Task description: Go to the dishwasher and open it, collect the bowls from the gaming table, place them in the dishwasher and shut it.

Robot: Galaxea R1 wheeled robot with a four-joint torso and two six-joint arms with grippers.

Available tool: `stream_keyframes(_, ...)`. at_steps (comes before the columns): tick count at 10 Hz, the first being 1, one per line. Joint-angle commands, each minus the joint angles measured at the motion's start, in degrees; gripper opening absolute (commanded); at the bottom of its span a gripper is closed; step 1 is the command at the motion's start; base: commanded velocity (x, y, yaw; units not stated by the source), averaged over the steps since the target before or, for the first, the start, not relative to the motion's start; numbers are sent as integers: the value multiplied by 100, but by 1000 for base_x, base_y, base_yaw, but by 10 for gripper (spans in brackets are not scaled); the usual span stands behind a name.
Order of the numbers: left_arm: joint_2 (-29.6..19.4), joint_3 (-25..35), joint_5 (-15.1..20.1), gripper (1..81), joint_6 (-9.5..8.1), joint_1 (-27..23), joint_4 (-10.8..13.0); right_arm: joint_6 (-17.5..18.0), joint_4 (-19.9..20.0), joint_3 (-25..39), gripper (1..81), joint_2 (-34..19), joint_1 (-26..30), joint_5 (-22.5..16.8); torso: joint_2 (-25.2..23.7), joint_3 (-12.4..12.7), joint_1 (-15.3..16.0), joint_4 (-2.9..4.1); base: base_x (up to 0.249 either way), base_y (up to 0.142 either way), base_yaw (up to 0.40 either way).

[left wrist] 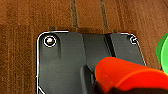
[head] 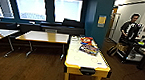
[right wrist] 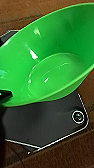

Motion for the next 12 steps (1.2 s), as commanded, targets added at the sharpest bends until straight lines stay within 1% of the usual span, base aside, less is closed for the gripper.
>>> stream_keyframes(1, -43, 8, 208, 10, 31, -261, 79, -73, -153, 46, 10, 56, 216, -460, 0, 0, 0, 0, -134, 0, 0)
stream_keyframes(9, -34, 8, 208, 10, 31, -261, 79, -73, -161, 11, 10, 73, 198, -452, 0, 0, 0, 0, -133, 0, 0)
stream_keyframes(12, -34, 8, 164, 10, 31, -252, 79, -73, -161, -15, 10, 65, 189, -452, -9, 2, -15, 0, -27, 0, 0)
